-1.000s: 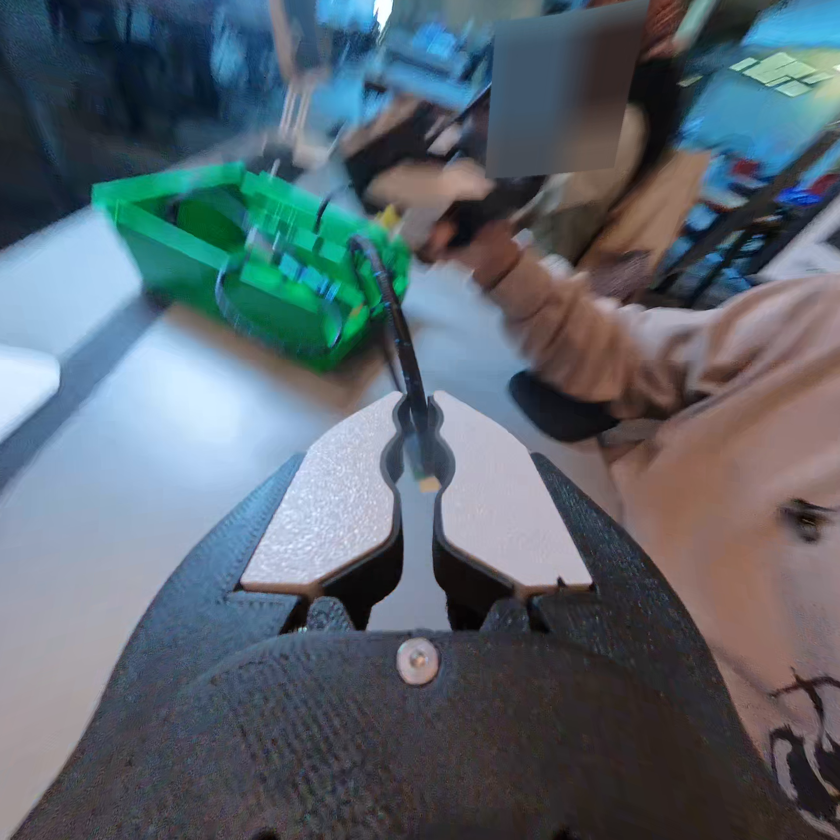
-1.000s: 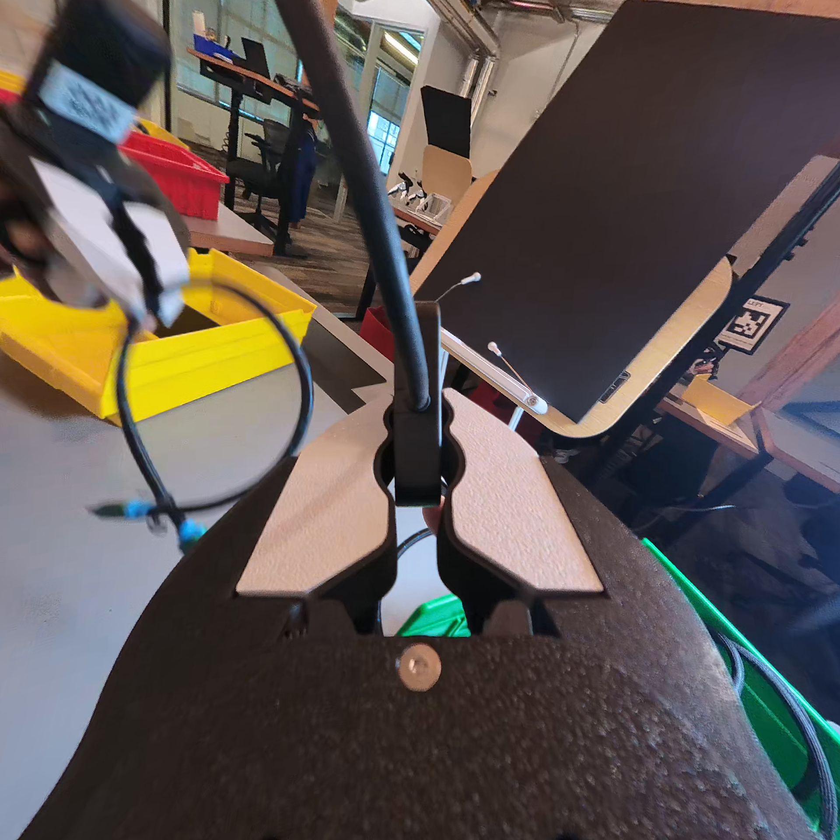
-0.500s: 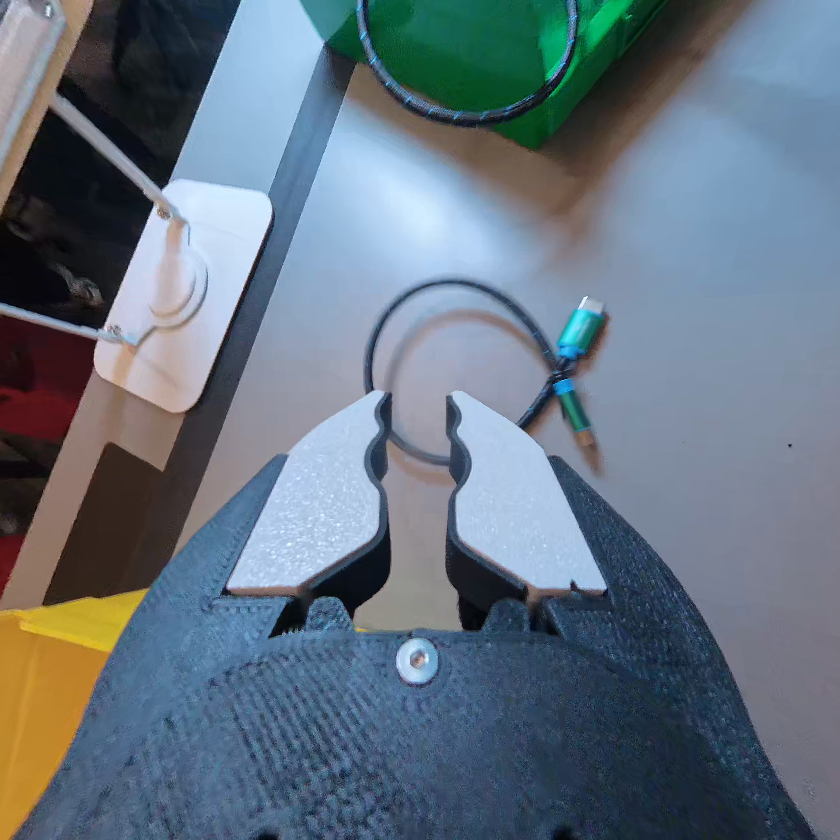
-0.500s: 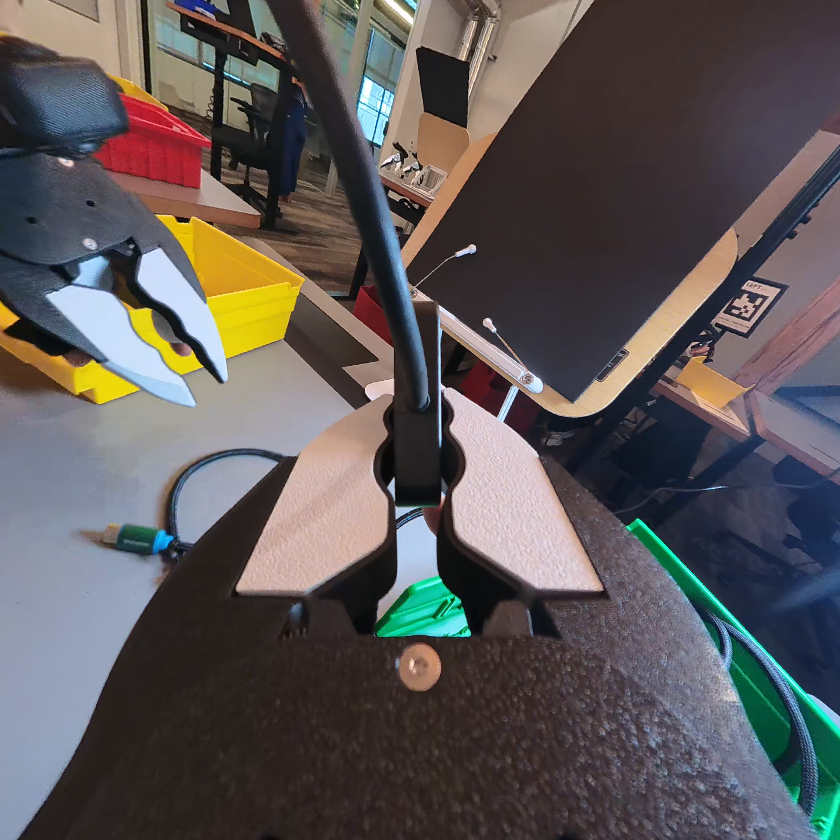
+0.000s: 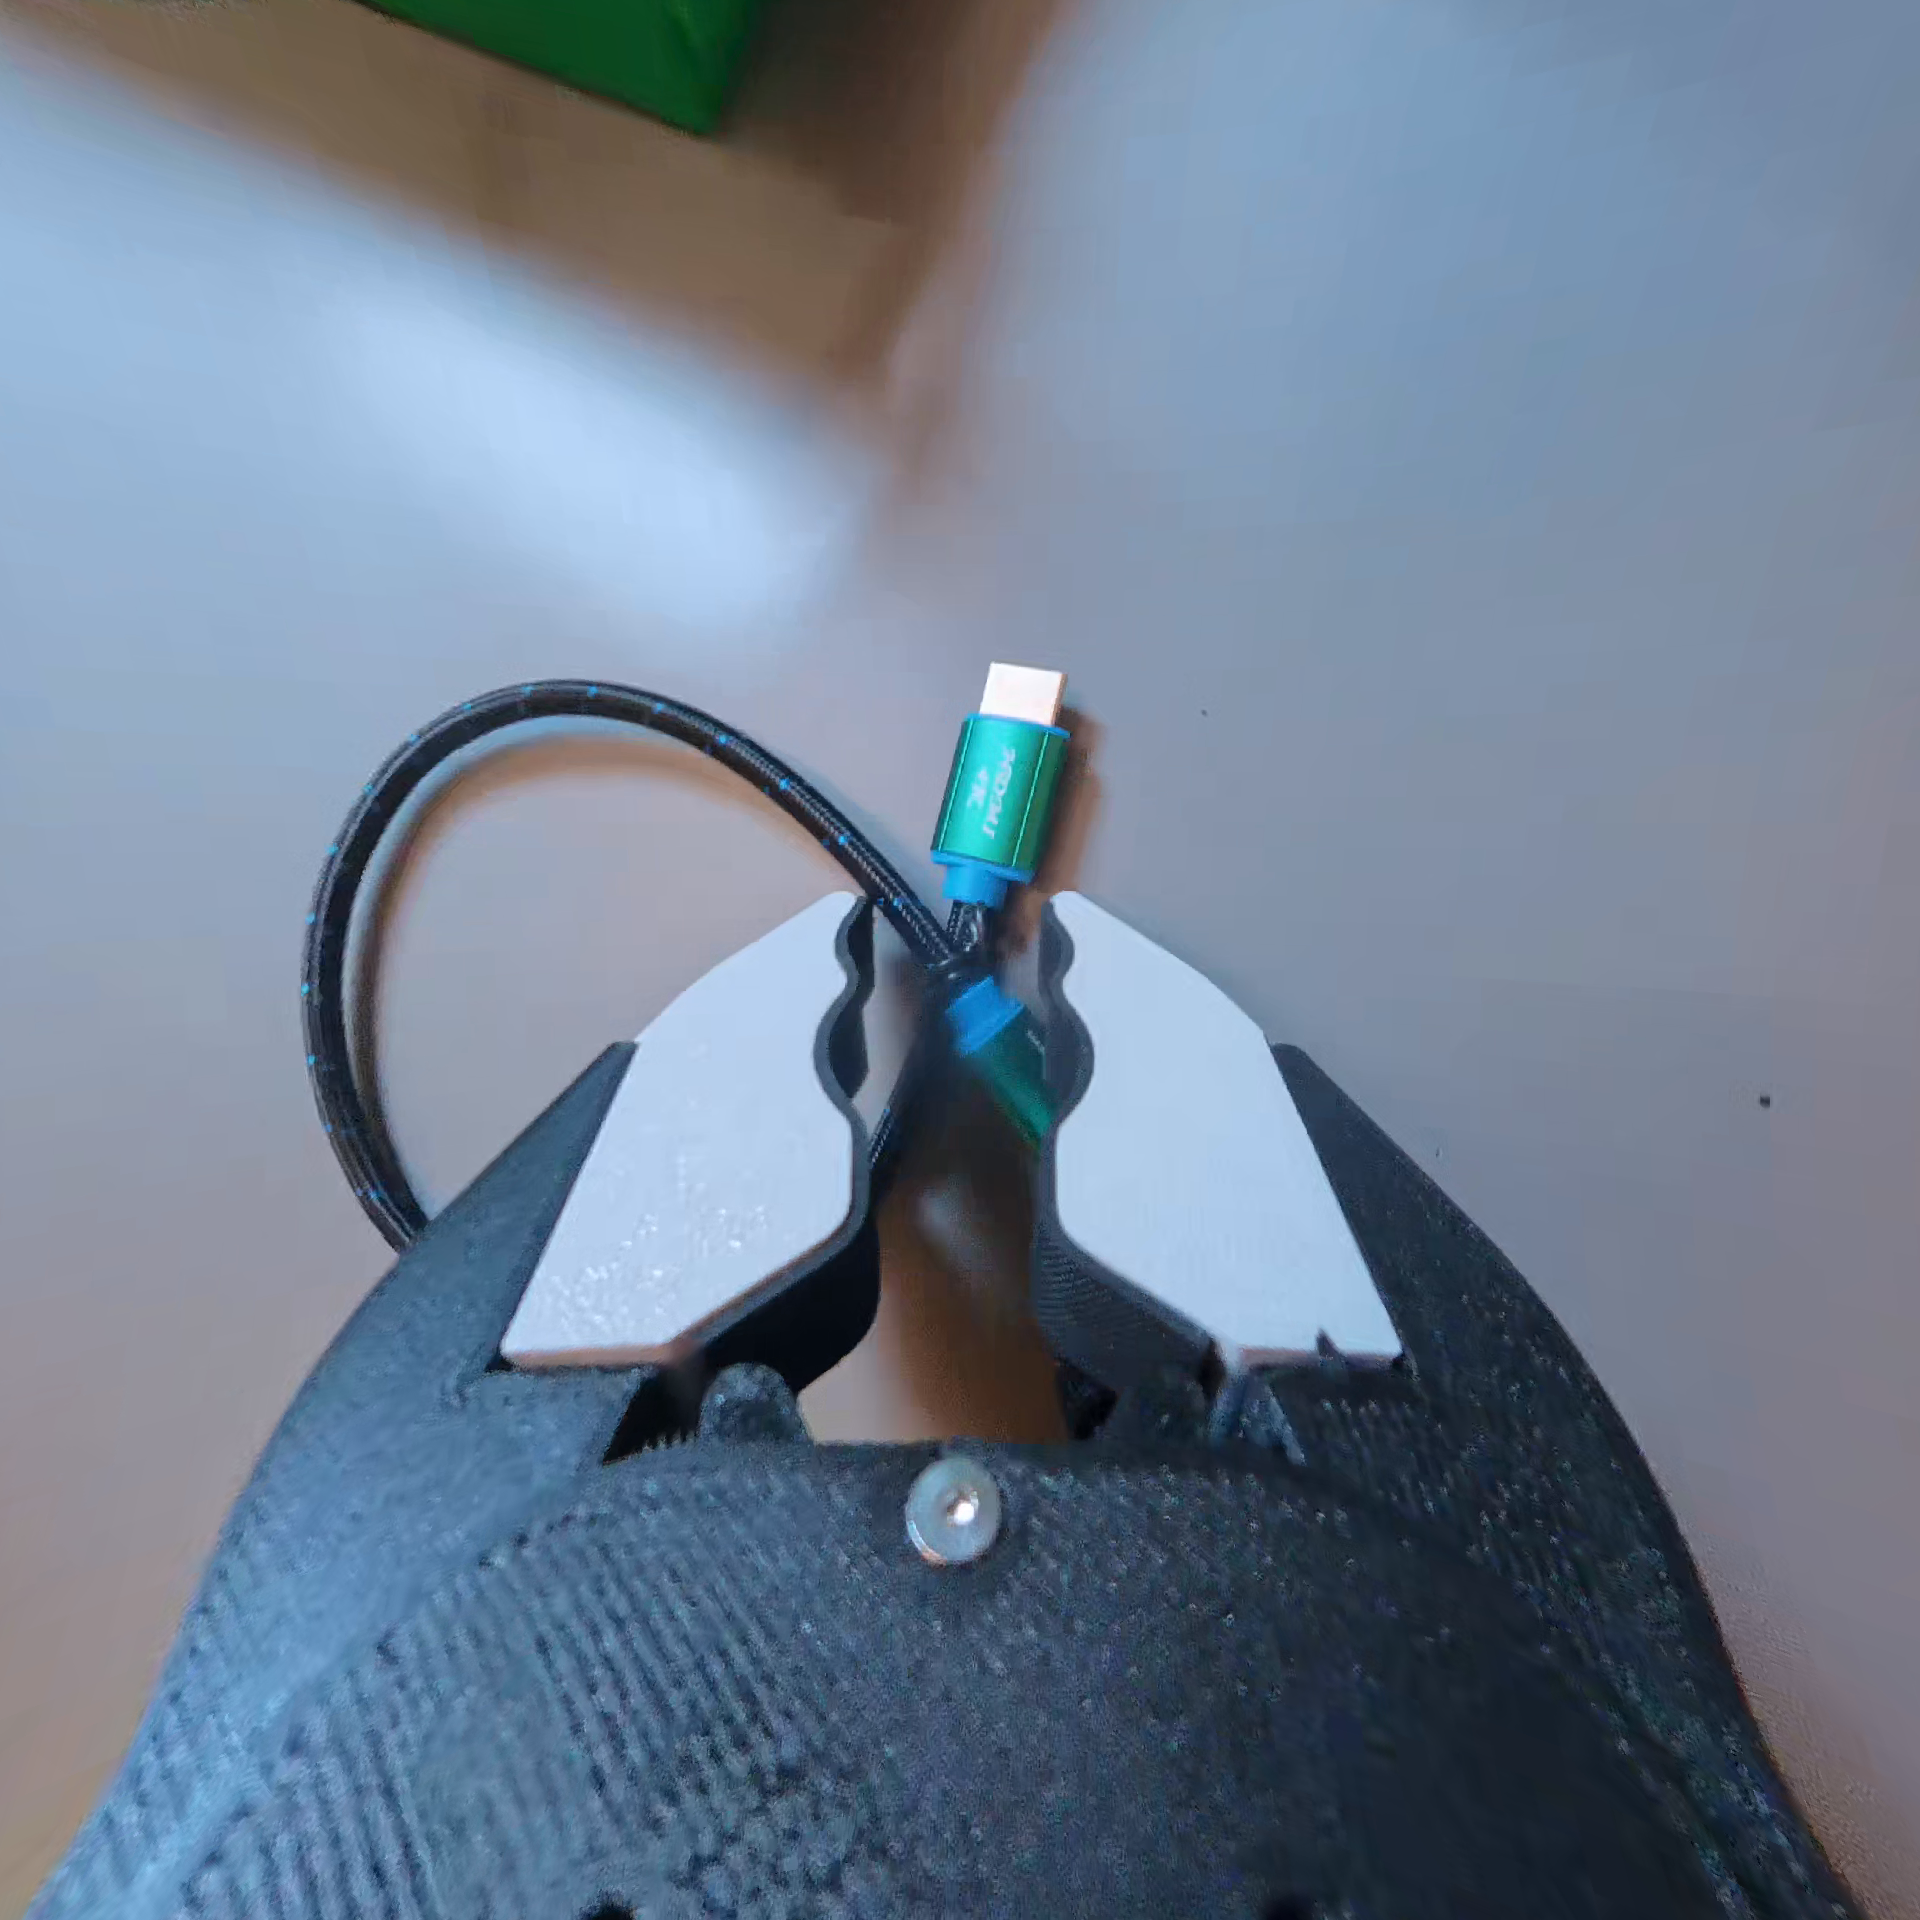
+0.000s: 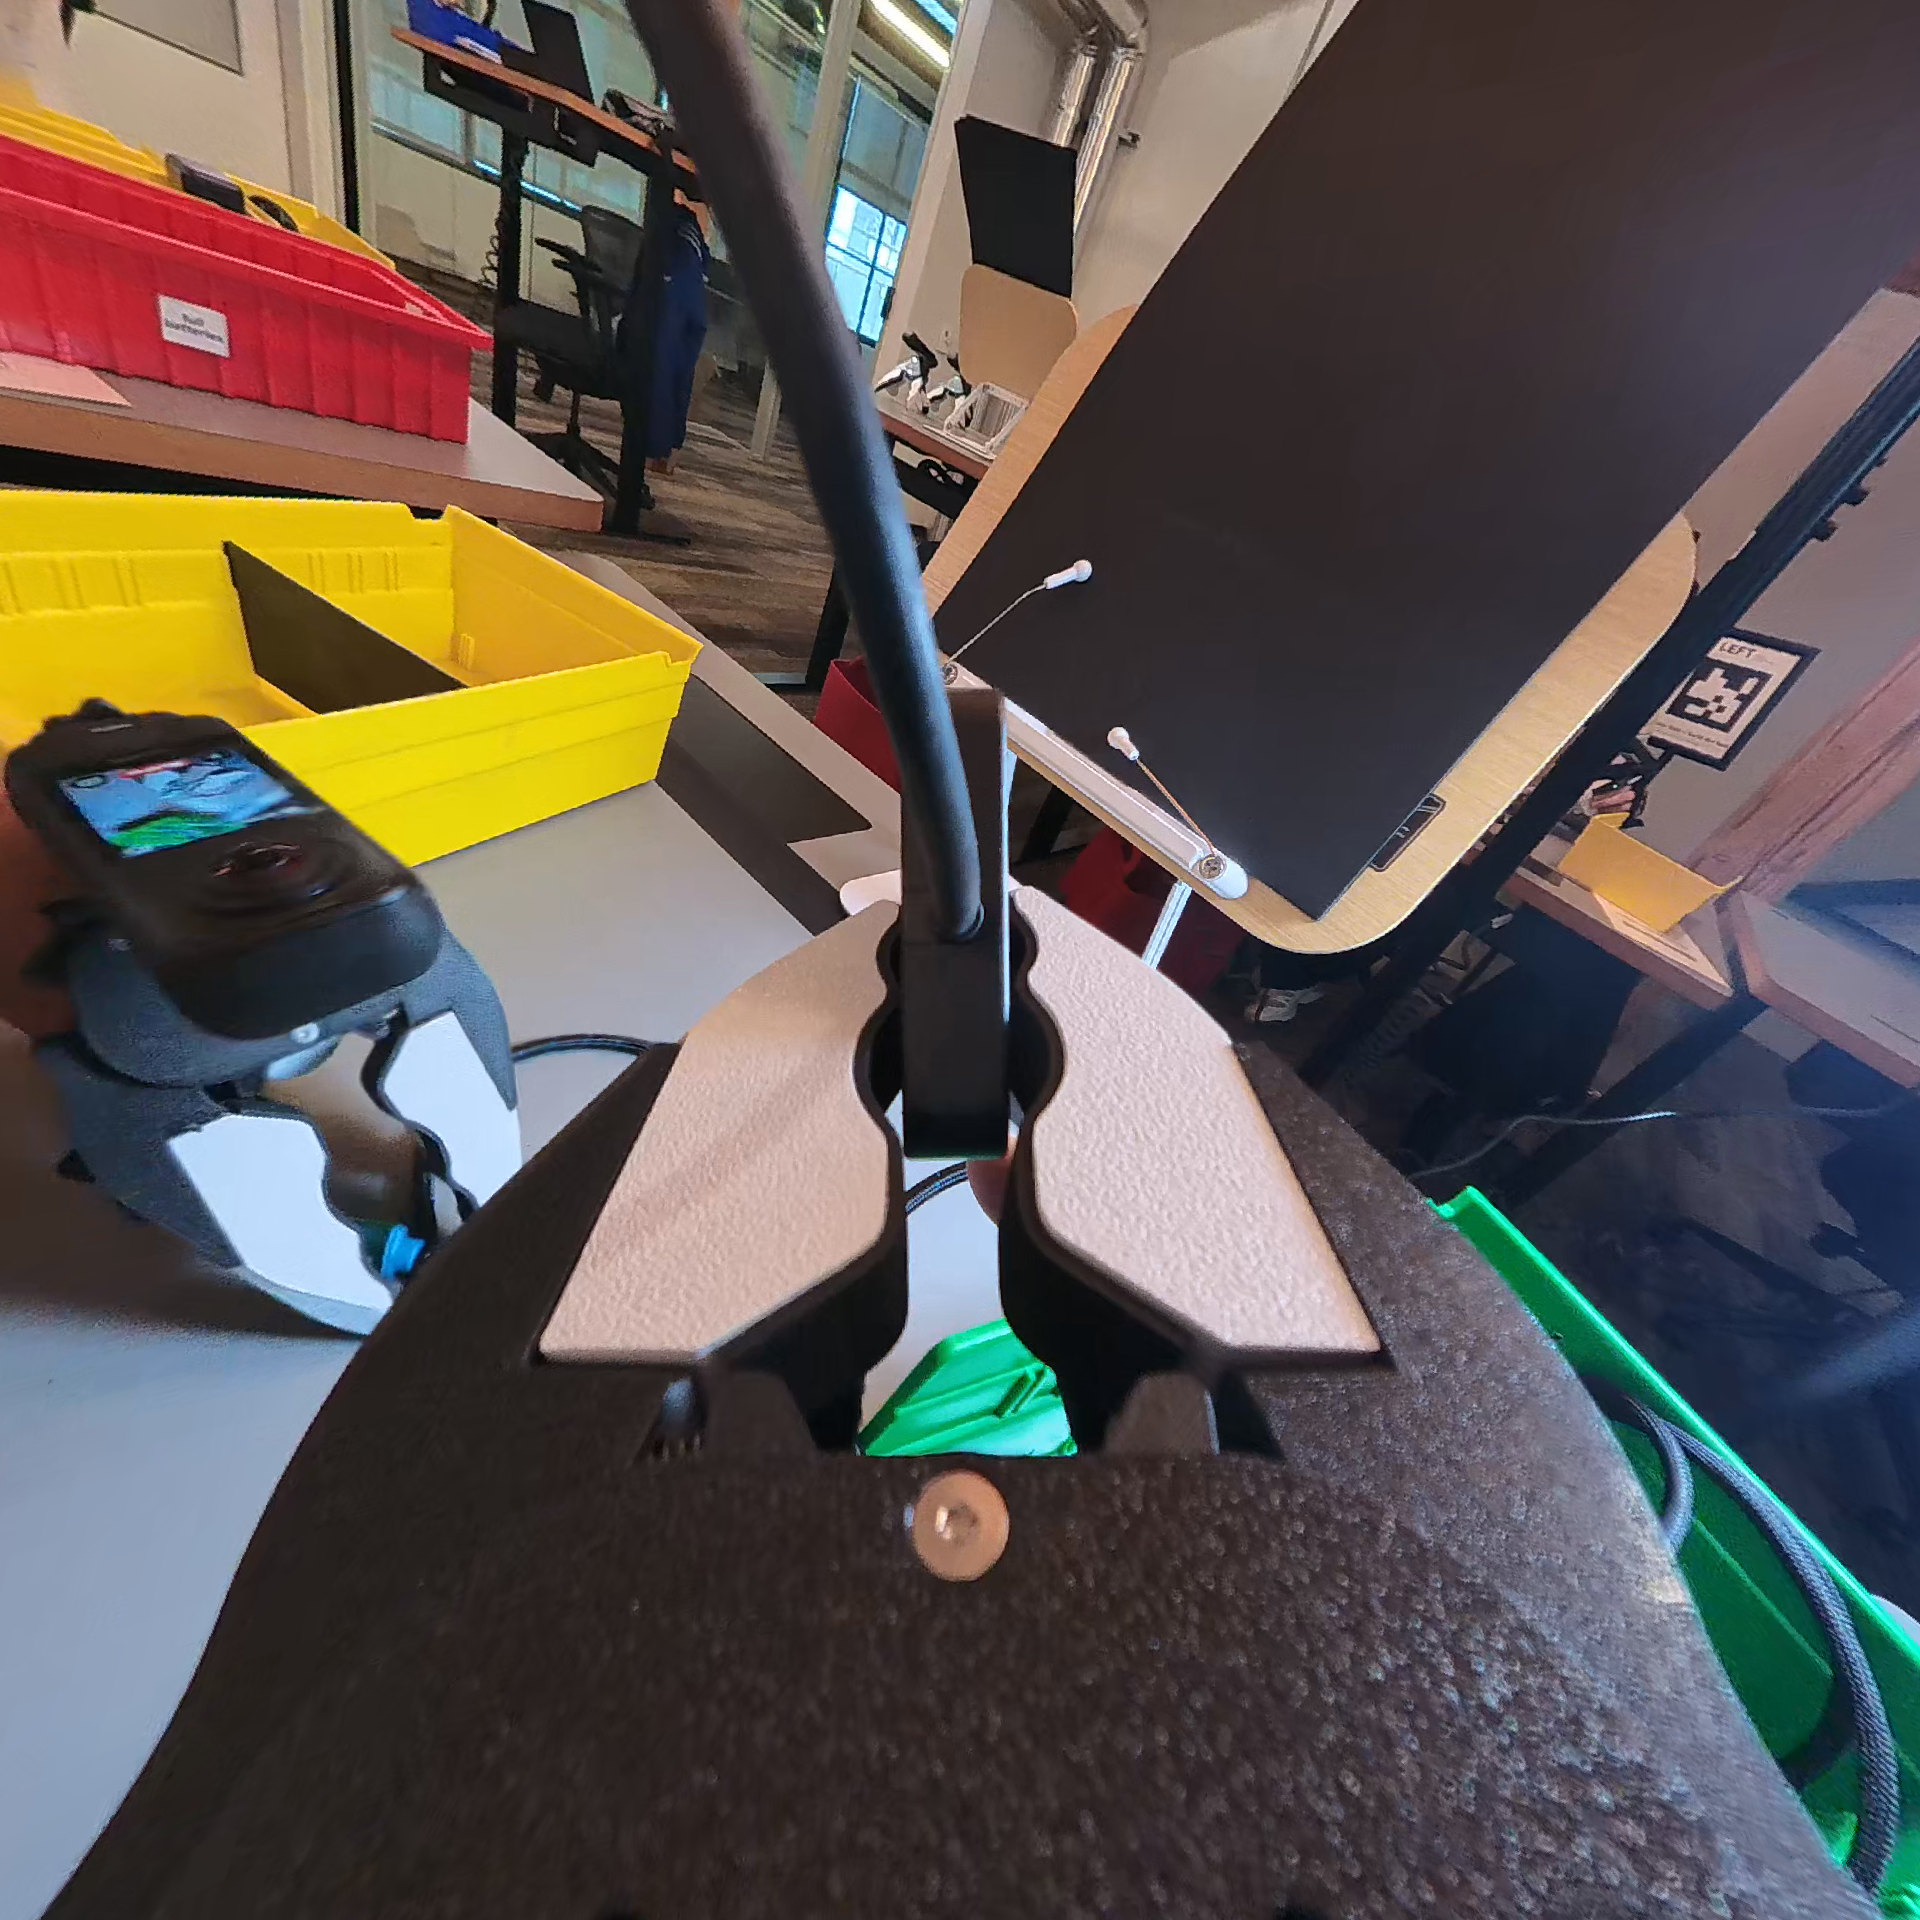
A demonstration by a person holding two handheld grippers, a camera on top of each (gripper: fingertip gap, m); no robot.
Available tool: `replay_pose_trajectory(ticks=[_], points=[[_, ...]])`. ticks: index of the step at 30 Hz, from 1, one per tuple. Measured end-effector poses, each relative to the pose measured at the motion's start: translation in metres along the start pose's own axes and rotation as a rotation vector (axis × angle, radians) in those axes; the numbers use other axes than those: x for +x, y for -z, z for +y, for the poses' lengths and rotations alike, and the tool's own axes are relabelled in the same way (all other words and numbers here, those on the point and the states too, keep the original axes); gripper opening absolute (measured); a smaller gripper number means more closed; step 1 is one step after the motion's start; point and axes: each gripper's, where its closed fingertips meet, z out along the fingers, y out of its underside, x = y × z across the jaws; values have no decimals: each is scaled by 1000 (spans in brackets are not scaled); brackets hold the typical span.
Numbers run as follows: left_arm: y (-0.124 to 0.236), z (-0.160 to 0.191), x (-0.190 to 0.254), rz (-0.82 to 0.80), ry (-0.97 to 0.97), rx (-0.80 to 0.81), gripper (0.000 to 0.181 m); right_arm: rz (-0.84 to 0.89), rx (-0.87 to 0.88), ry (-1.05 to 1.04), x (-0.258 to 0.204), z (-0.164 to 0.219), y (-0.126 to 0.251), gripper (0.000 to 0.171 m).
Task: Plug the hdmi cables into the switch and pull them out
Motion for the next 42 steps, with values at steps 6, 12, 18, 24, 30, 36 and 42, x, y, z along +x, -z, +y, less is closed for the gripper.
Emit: replay_pose_trajectory(ticks=[6, 12, 18, 24, 30, 36, 42], points=[[1, 0, -12, -81, -91, 1, 11, -17, -5, 25, -6, 3, -3, 14], [44, -10, -33, -88, 25, 118, 11, -22, -8, 123, -9, 5, -1, 15], [120, -20, -53, -122, 136, 260, 11, -123, 31, 278, -37, 13, -5, 15], [144, -17, -48, -112, 131, 249, 11, -111, -80, 693, -72, 44, -25, 15], [133, -7, -49, -137, 132, 147, 11, -56, -141, 977, -99, 75, -47, 14], [113, 8, -47, -128, 151, 34, 11, -21, -151, 1081, -117, 88, -57, 15], [106, 16, -49, -158, 145, -31, 11, -25, -136, 1098, -126, 91, -56, 14]])
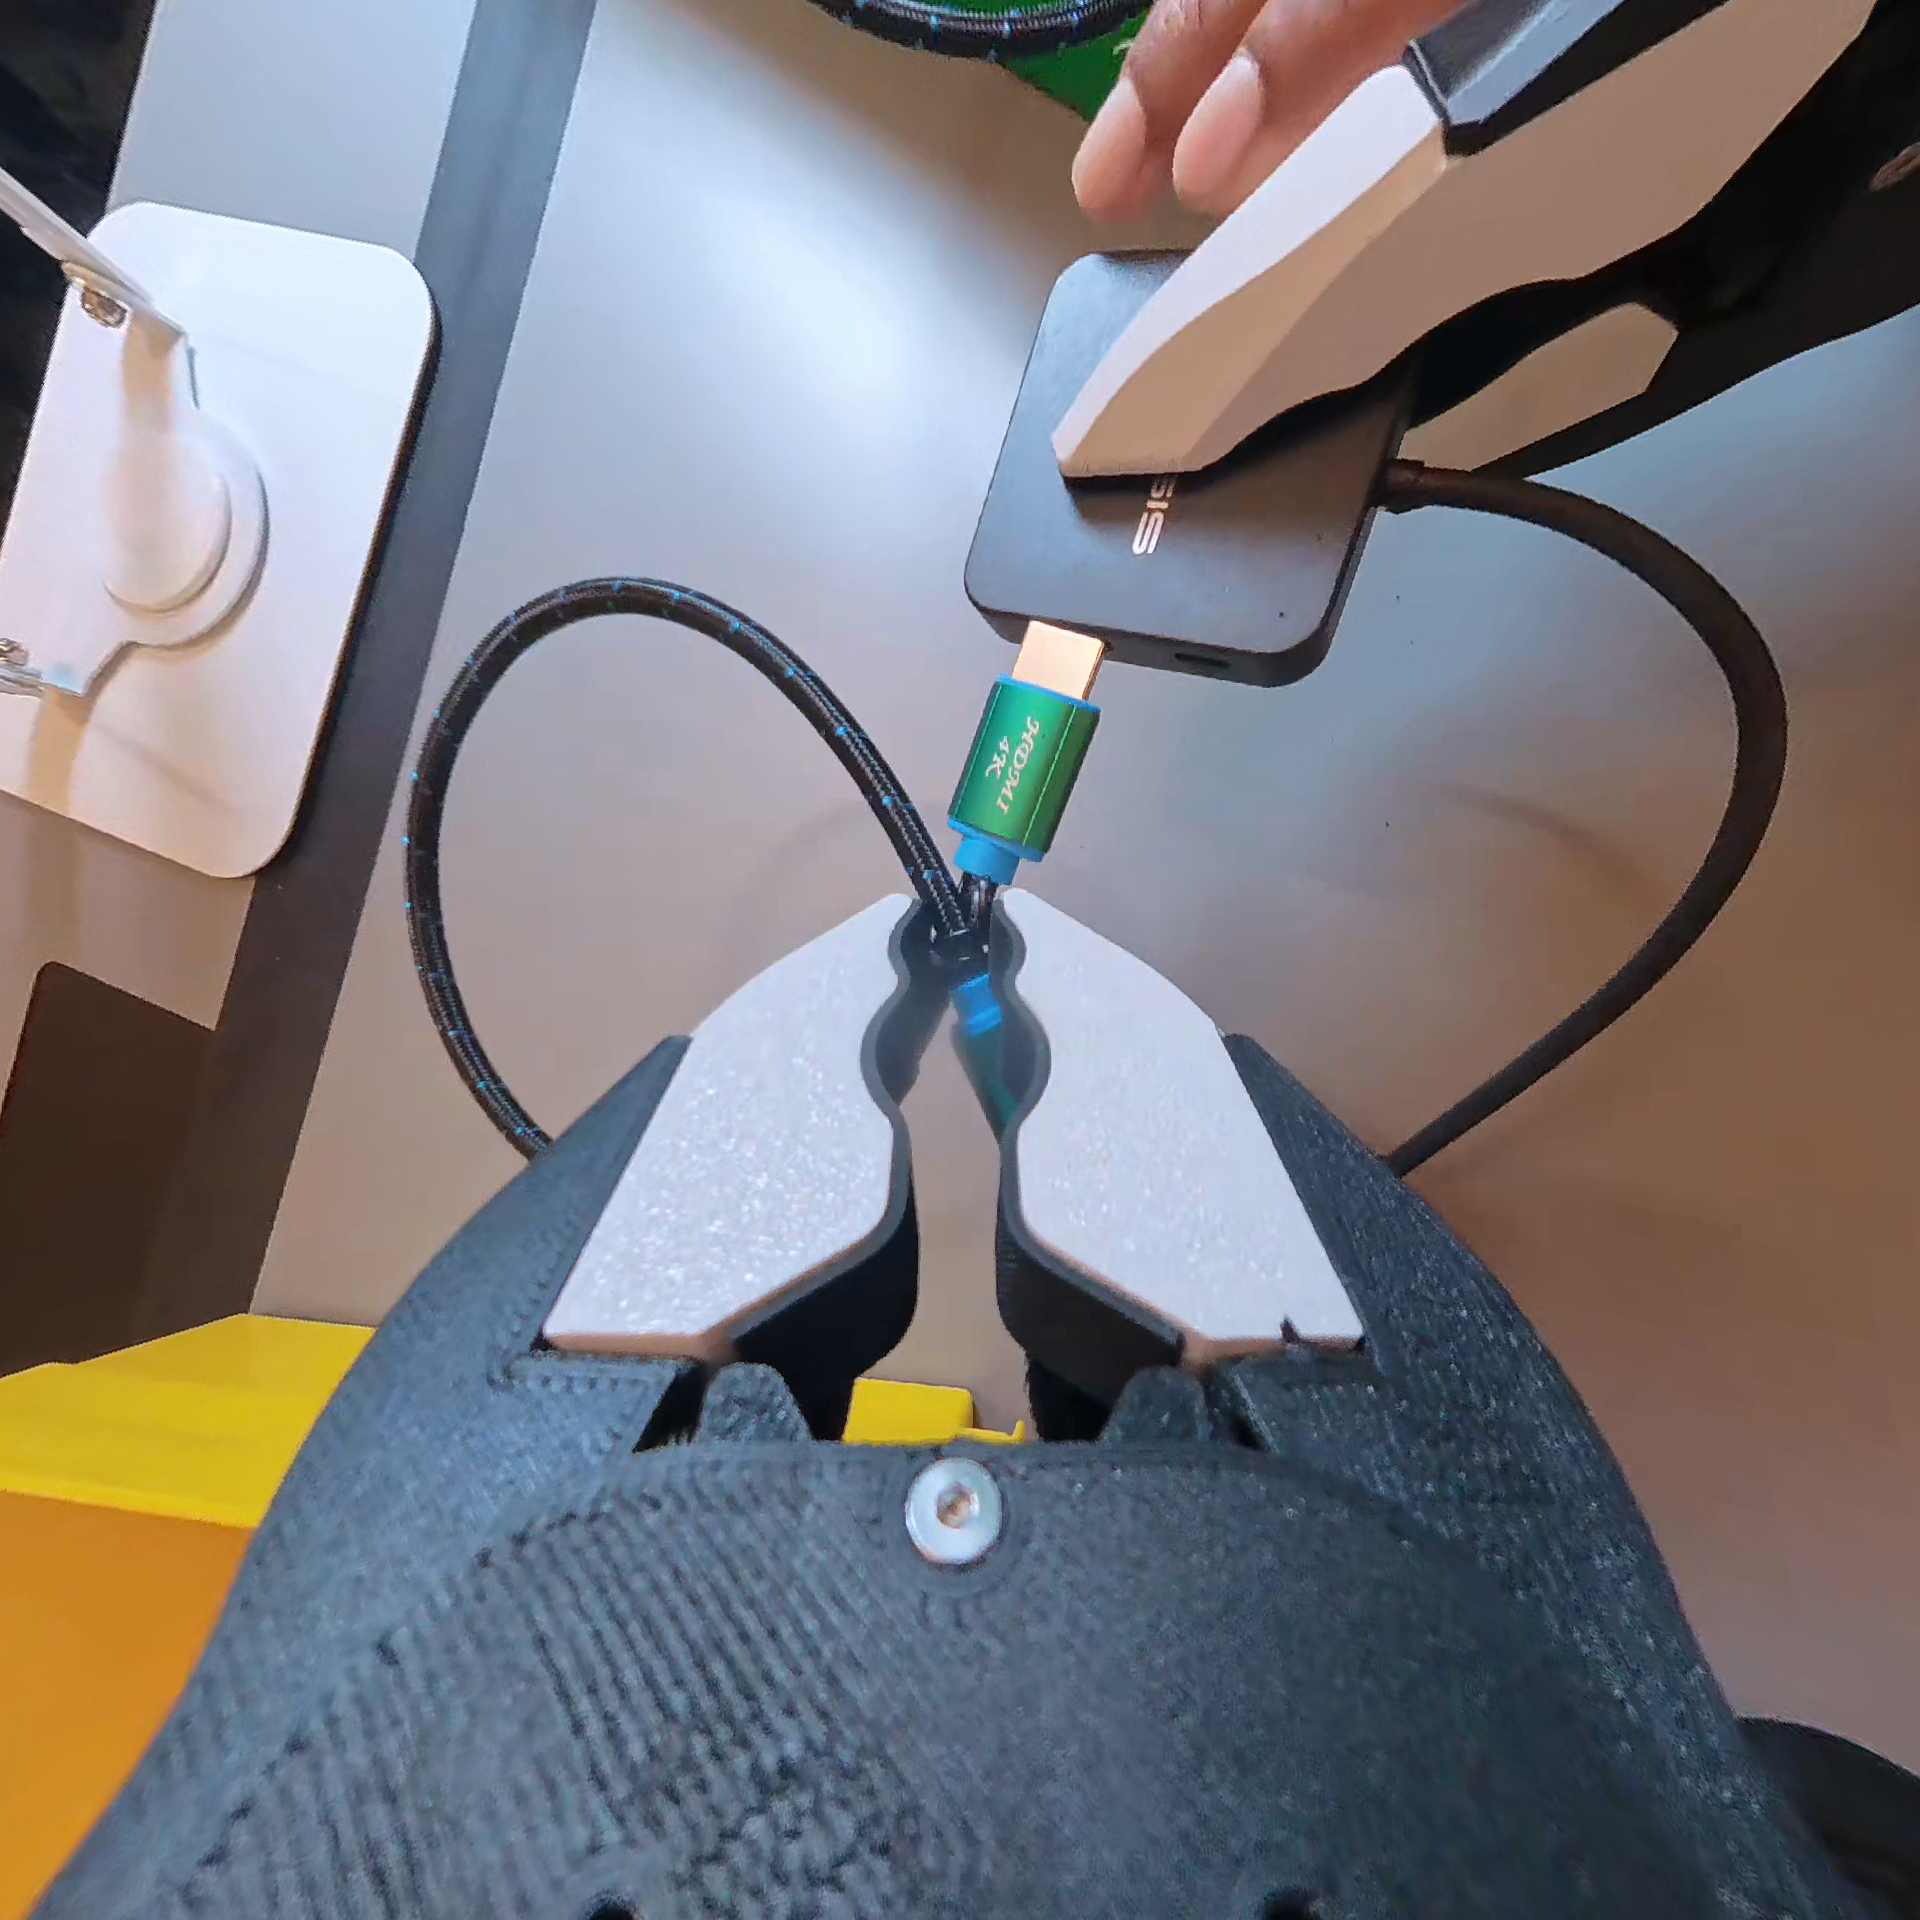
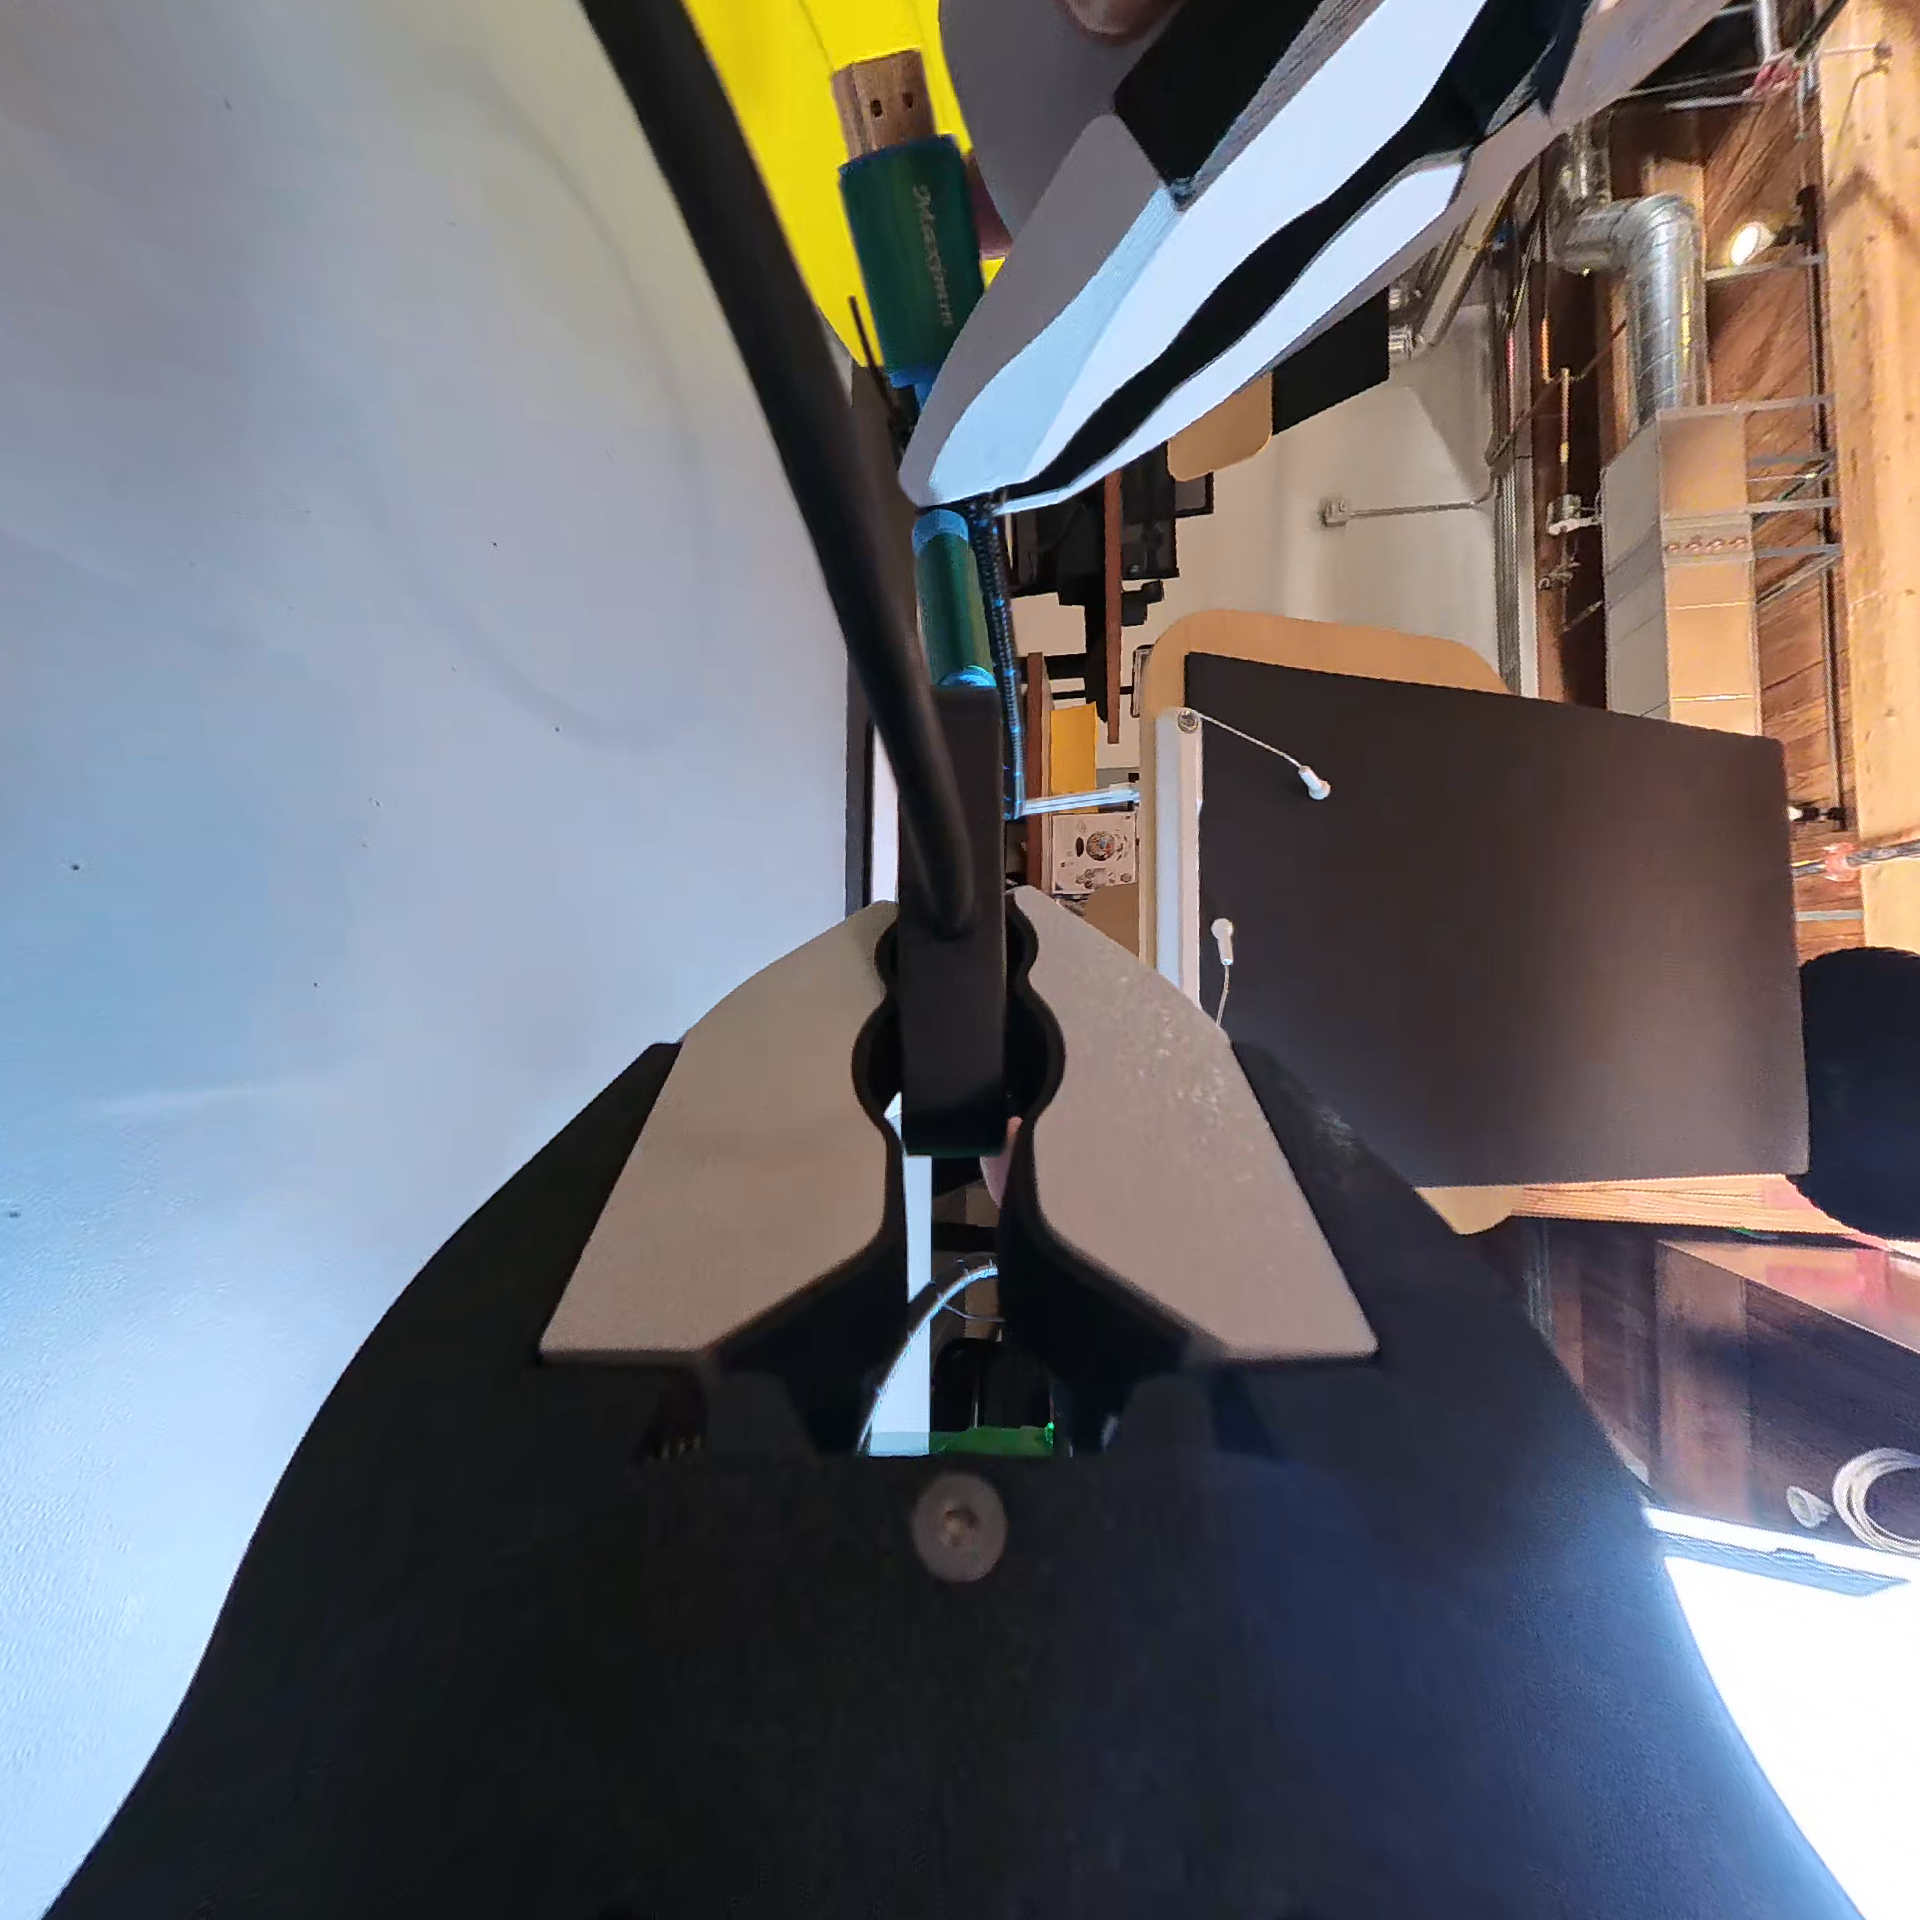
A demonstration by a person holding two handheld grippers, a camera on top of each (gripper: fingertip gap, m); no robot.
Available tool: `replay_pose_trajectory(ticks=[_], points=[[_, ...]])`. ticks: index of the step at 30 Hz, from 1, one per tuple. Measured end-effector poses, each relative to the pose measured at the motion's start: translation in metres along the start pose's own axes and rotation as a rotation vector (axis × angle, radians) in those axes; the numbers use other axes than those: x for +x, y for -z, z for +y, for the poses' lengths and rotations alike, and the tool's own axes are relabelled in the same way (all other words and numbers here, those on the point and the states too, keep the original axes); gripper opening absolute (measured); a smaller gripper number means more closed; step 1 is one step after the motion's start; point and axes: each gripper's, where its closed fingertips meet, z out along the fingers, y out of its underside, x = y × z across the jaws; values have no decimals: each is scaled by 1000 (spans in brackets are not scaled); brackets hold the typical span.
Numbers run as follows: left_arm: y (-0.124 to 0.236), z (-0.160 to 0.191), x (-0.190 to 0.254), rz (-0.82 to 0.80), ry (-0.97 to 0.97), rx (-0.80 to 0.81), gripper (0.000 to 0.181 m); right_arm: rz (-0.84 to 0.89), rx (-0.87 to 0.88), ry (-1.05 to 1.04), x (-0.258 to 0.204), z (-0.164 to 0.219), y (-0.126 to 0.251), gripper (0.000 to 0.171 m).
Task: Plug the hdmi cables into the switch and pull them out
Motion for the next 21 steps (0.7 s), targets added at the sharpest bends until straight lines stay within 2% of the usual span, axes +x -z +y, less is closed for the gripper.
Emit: replay_pose_trajectory(ticks=[6, 16, 21], points=[[-5, 2, 8, 41, -1, -23, 11, 0, -10, 9, -5, 1, 0, 14], [-14, 10, 4, -12, -2, -93, 11, -17, 9, 32, -13, -11, -1, 14], [-4, -5, 17, 85, -27, 15, 10, -45, 51, -4, -17, -13, 7, 14]])
